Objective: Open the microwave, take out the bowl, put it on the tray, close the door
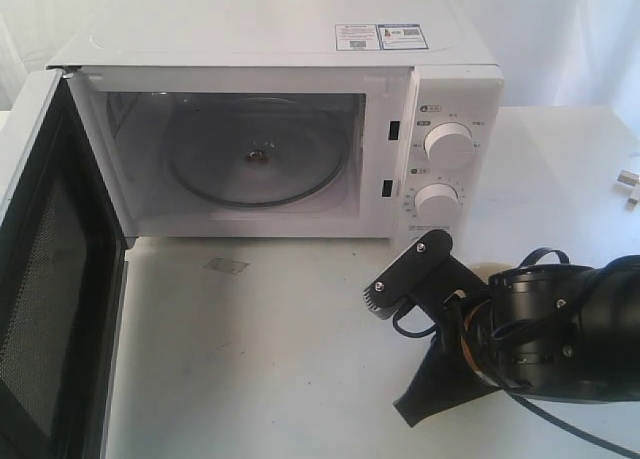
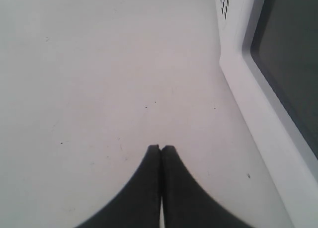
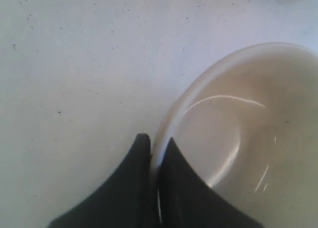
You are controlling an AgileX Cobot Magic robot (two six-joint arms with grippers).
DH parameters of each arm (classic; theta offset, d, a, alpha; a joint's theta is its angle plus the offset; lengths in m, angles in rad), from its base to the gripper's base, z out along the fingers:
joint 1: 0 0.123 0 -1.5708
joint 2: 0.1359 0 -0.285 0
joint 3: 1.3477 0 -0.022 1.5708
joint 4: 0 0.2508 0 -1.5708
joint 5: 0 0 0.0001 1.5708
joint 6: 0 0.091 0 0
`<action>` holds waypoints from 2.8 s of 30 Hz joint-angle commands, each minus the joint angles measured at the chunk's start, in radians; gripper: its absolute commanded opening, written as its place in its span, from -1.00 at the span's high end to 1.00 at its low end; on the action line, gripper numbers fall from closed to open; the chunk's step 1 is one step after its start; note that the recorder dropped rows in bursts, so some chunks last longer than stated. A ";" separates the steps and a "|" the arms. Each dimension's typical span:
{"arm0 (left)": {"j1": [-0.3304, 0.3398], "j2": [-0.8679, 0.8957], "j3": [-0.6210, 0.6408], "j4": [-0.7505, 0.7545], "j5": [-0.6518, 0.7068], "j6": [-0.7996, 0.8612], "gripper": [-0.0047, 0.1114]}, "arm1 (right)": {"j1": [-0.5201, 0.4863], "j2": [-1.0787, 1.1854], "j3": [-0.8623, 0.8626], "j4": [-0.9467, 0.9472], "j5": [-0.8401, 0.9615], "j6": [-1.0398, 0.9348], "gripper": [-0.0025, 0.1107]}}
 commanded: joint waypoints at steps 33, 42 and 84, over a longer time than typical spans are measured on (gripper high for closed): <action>-0.004 -0.005 0.003 -0.004 0.002 -0.004 0.92 | -0.007 -0.705 -0.061 0.456 0.235 -0.242 0.79; -0.004 -0.005 0.003 -0.004 0.002 -0.004 0.92 | -0.007 -0.937 -0.061 0.498 0.194 -0.472 0.96; -0.004 0.372 -0.990 -0.018 0.588 0.100 0.92 | -0.007 -0.952 -0.059 0.494 0.315 -0.538 0.96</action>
